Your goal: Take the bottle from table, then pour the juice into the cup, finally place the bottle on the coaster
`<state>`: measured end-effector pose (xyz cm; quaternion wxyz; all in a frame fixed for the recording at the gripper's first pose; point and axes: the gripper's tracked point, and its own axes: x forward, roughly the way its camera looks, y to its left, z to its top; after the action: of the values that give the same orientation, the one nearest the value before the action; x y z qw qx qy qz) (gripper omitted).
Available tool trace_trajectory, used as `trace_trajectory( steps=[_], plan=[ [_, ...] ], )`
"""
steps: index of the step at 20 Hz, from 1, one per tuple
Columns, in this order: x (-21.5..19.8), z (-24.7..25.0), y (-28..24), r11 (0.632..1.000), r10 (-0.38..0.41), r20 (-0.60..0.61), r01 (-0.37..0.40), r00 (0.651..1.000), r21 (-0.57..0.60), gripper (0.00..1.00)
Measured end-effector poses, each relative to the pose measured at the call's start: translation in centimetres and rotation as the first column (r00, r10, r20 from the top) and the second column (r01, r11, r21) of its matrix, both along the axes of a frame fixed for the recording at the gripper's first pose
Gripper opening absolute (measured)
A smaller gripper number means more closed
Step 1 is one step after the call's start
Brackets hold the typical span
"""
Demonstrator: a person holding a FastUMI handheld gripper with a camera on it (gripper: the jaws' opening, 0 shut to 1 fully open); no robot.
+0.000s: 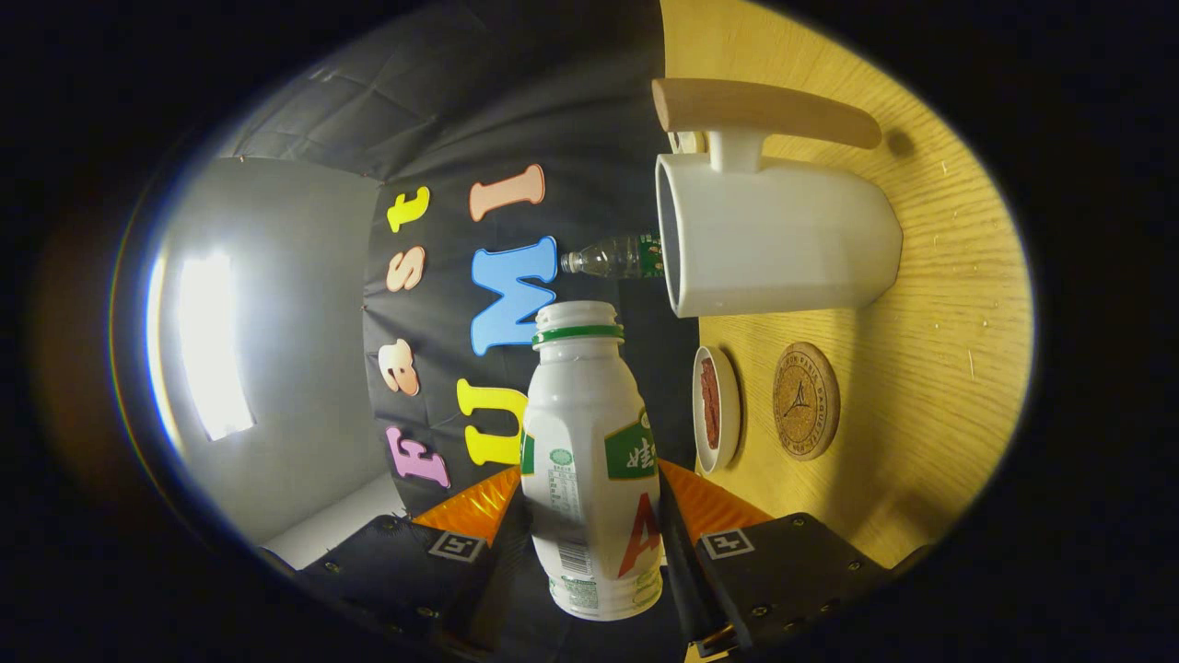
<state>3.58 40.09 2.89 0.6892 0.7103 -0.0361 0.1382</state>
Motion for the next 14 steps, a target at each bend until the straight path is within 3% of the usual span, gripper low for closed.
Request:
trace_trajectory(
  steps=[14],
  plan=[
    [-0.25, -0.31, -0.74, 0.996, -0.019, -0.004, 0.019, 1.0, 0.09, 0.7]
  ],
)
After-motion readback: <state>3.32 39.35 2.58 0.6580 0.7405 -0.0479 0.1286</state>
